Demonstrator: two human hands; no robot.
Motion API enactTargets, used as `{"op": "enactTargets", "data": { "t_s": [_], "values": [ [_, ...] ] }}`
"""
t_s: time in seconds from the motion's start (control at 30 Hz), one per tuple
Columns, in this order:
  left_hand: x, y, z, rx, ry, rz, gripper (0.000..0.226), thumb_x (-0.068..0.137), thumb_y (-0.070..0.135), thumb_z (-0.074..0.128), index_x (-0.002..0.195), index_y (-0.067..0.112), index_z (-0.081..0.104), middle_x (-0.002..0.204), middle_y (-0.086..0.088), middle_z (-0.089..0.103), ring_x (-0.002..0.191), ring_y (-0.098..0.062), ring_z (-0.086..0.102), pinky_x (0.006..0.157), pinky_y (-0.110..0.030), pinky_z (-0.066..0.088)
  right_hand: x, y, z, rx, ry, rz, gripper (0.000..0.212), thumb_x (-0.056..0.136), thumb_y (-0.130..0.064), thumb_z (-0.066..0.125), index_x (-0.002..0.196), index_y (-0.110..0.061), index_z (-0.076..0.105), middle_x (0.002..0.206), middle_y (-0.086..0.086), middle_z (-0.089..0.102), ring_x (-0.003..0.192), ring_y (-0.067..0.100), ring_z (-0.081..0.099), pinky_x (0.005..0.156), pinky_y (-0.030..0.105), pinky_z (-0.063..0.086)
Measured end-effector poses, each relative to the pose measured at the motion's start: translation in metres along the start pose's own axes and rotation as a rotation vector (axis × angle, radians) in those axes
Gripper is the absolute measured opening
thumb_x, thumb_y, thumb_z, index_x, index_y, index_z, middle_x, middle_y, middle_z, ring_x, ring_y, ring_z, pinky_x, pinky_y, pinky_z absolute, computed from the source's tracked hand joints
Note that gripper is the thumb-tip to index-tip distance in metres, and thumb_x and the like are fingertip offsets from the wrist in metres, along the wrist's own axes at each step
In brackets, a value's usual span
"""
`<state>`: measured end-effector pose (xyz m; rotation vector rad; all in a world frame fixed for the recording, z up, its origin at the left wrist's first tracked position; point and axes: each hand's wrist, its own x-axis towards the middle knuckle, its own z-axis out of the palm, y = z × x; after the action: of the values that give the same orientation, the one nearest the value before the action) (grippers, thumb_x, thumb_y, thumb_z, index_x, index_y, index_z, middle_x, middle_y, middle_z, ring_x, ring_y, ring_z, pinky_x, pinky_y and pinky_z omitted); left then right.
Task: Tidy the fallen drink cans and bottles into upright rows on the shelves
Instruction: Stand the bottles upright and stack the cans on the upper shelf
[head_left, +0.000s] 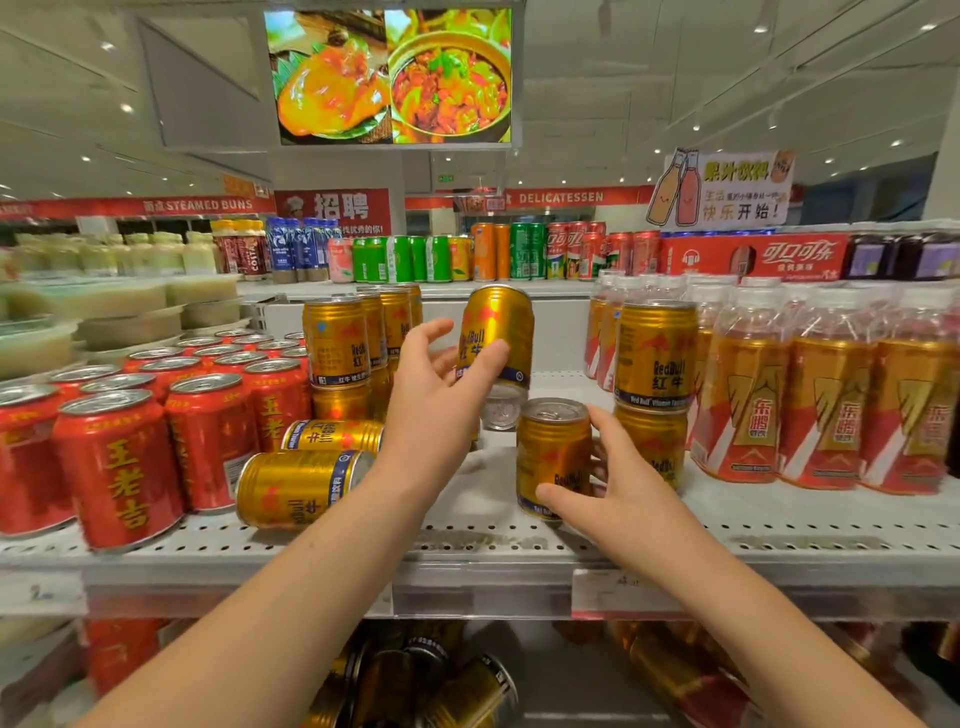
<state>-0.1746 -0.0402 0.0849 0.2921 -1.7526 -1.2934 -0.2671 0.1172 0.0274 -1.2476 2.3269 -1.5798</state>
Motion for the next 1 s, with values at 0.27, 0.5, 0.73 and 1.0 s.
{"op": "enactTargets", "data": {
  "t_s": [0.27, 0.5, 0.73, 1.0],
  "values": [
    [-0.018, -0.007, 0.03, -0.035, -0.126, 0.172, 0.065, 0.091, 0.034, 0.075, 0.146, 0.029, 0.04, 0.135, 0.007, 0.059, 0.123, -0.003, 0.059, 0.098, -0.029, 0.054, -0.009, 0.005, 0.012, -0.063, 0.103, -0.103, 0.069, 0.084, -0.055, 0.07, 0.139, -0.057, 0.03, 0.123, -0.028, 0.059, 0.112, -0.007, 0.058, 0.089, 0.023, 0.053],
    [-0.018, -0.013, 0.028, -0.034, -0.203, 0.171, 0.068, 0.091, 0.031, 0.076, 0.149, 0.022, 0.042, 0.141, 0.008, 0.058, 0.129, -0.003, 0.055, 0.109, -0.035, 0.049, -0.009, 0.009, 0.015, -0.099, 0.15, -0.084, 0.075, 0.085, -0.061, 0.067, 0.145, -0.054, 0.022, 0.123, -0.027, 0.06, 0.113, -0.001, 0.061, 0.091, 0.03, 0.055],
    [-0.014, -0.017, 0.027, 0.069, -0.231, 0.198, 0.074, 0.086, 0.038, 0.079, 0.147, 0.027, 0.04, 0.135, 0.011, 0.059, 0.124, -0.002, 0.056, 0.105, -0.031, 0.051, -0.005, 0.013, 0.019, -0.13, 0.206, -0.007, 0.063, 0.078, -0.069, 0.069, 0.121, -0.051, 0.026, 0.099, -0.033, 0.053, 0.097, -0.003, 0.062, 0.072, 0.015, 0.049],
    [-0.015, -0.027, 0.021, -0.001, -0.322, 0.104, 0.052, 0.096, 0.036, 0.069, 0.142, 0.035, 0.046, 0.123, 0.009, 0.067, 0.113, -0.004, 0.064, 0.082, -0.016, 0.055, -0.011, 0.005, 0.03, -0.287, 0.343, -0.036, 0.059, 0.08, -0.072, 0.064, 0.114, -0.049, 0.023, 0.095, -0.025, 0.051, 0.08, -0.002, 0.056, 0.054, 0.009, 0.037]
  ]
}}
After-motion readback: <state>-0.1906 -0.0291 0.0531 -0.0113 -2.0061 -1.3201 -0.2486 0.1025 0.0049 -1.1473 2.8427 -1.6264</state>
